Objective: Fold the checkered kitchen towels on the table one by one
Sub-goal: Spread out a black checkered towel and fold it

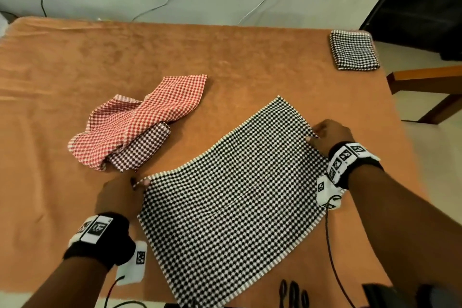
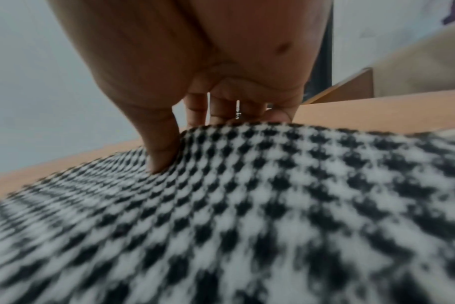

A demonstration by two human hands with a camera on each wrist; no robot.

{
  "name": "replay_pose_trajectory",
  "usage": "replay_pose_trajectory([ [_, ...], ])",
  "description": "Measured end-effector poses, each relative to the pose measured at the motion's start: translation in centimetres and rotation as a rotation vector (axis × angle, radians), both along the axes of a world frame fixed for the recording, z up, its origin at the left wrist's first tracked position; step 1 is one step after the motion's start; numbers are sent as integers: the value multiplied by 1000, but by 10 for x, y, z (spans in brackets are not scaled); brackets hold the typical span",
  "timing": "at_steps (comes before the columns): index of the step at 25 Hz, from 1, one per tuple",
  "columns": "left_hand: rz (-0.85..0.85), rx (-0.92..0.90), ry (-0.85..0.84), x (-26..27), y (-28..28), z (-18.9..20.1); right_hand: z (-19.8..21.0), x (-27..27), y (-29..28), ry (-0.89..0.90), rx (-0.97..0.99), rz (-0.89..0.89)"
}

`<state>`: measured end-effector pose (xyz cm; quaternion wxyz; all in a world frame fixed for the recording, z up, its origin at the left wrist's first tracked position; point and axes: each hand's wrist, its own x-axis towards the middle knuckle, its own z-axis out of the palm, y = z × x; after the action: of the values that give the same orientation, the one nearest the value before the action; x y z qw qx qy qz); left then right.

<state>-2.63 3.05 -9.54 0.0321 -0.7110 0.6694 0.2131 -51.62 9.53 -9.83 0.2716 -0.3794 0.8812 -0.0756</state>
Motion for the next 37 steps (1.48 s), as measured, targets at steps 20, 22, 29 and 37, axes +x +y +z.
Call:
replay_pose_trajectory([
  [20,322,-54,466,2,16,3,11,-42,91,-248,2,-5],
  [22,443,128,536,10,52,10,8,-44,102,-260,2,-23],
  [29,294,432,366,7,147,11,14,-45,146,-434,10,-199],
  [37,-189,842,274,37,131,37,23,-46,180,-121,328,30],
])
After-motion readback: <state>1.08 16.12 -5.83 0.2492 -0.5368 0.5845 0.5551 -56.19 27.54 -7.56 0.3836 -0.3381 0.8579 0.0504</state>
